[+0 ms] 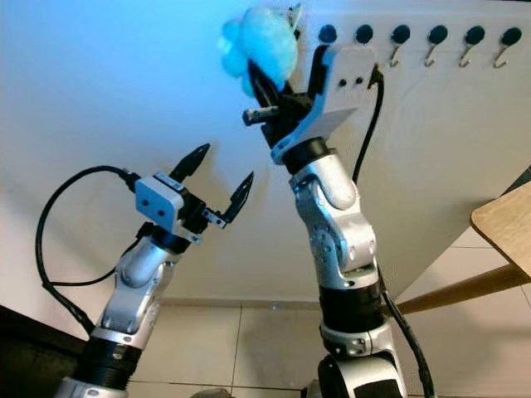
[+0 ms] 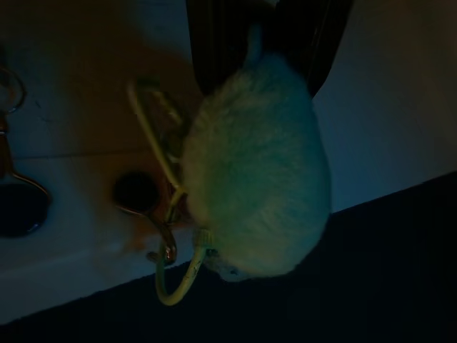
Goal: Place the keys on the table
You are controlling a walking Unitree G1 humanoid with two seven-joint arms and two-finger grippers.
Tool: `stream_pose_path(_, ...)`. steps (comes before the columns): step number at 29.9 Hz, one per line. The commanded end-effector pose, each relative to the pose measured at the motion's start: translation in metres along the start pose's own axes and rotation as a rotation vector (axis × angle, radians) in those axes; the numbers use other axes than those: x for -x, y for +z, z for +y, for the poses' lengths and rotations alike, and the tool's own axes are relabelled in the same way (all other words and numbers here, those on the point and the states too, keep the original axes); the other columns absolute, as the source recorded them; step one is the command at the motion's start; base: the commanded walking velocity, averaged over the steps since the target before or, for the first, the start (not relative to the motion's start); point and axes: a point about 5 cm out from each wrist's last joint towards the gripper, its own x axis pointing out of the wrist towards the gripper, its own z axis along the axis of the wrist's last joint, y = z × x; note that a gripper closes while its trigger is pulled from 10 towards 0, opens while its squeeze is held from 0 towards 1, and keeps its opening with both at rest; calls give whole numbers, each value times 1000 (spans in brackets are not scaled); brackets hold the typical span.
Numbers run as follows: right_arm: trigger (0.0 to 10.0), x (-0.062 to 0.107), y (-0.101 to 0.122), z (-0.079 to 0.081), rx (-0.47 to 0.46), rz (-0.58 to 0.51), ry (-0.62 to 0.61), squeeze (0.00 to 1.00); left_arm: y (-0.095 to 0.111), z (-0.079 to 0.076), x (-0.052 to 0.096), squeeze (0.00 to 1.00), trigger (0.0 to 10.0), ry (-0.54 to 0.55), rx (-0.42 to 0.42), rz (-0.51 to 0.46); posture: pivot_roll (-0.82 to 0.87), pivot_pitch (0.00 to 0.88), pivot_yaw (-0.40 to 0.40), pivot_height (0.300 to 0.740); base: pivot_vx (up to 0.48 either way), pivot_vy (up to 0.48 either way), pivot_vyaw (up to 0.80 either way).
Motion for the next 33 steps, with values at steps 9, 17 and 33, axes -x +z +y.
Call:
stream_pose_path(9, 10000, -9, 4, 5, -19, 21, 30, 0, -1, -4, 5, 0, 10000, -35, -22, 12, -1, 99, 28, 740, 0, 0, 0)
stream_pose_path(17, 10000, 6, -21, 17, 17, 117, 90, 0, -1, -5, 5, 0, 10000, -39, -24, 10, -1, 99, 28, 740, 0, 0, 0)
stream_pose_path(33, 10000, 15, -21, -11, 61, 74, -74, 0, -1, -6, 2, 0, 10000, -58, -30, 6, 2, 109, 36, 740, 0, 0, 0)
